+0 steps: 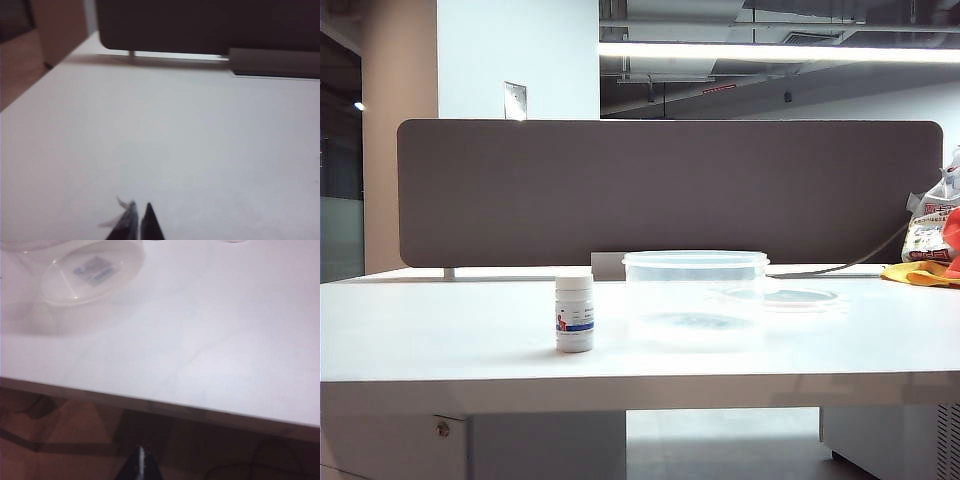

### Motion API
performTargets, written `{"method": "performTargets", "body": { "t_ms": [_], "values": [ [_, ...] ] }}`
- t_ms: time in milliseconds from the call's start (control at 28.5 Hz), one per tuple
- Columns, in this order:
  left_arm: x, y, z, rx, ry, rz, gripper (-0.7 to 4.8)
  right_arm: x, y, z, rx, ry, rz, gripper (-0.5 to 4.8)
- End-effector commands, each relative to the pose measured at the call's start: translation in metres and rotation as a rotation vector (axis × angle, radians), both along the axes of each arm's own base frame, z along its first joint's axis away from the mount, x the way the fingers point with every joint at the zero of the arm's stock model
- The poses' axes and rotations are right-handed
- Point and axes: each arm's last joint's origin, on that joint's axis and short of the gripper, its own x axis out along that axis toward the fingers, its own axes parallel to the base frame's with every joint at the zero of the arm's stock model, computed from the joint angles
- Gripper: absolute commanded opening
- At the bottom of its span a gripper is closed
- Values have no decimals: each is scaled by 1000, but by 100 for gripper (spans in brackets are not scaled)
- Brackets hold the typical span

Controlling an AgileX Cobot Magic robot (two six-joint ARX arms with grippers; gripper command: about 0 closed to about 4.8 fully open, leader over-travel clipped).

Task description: Remove the lid of the round box, pick up the small white medicine bottle inside, and place it on the table.

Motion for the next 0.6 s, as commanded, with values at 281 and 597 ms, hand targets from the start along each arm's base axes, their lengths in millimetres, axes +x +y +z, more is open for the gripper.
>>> {"method": "performTargets", "body": {
  "t_ms": [281,597],
  "values": [
    [-1,-1,-3,4,-1,-31,22,1,0,3,4,-25,3,0],
    [-1,-1,-4,2,8,-30,22,1,0,3,4,-24,2,0]
  ]
}}
